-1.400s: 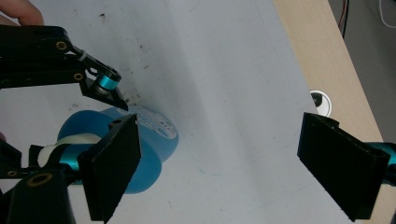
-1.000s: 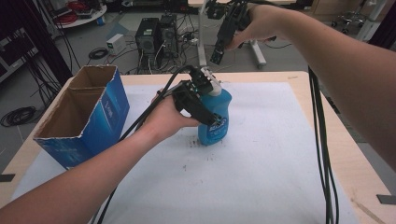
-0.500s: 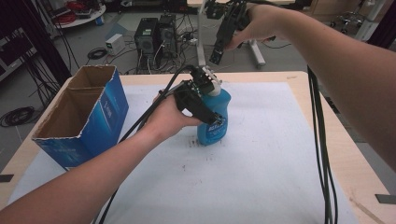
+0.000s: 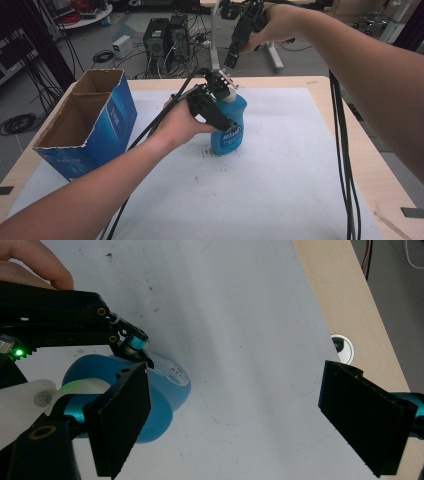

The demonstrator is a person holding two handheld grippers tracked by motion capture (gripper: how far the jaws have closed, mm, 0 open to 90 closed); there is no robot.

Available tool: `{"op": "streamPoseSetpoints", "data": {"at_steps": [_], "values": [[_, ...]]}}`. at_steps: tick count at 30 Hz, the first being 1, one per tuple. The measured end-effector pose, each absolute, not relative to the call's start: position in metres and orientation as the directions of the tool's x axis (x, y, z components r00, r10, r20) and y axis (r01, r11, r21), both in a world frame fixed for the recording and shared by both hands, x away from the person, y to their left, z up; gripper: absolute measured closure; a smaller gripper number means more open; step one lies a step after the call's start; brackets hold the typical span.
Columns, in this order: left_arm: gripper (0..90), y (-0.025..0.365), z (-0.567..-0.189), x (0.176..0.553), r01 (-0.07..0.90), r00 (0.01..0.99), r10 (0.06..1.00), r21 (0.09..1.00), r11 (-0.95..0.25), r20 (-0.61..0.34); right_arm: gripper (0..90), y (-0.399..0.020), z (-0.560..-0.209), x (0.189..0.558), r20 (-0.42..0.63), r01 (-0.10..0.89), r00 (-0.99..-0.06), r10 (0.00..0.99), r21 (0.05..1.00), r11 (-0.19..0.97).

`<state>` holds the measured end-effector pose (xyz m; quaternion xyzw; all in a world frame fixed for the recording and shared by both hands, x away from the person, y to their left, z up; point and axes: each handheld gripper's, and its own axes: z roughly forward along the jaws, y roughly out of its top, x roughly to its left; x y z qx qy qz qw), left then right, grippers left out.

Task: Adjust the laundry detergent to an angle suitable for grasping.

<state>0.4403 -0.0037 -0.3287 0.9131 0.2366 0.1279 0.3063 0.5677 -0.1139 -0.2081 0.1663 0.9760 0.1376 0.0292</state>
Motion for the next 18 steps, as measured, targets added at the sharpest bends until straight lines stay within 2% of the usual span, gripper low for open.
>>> {"op": "streamPoseSetpoints", "data": {"at_steps": [18], "values": [[35.6,-0.0050,-0.3290,0.4425,0.364,0.857,0.509,0.600,-0.712,0.084,13.1,-0.1127,-0.2097,0.5679,-0.009,0.318,-0.943,0.333,0.275,0.907]]}}
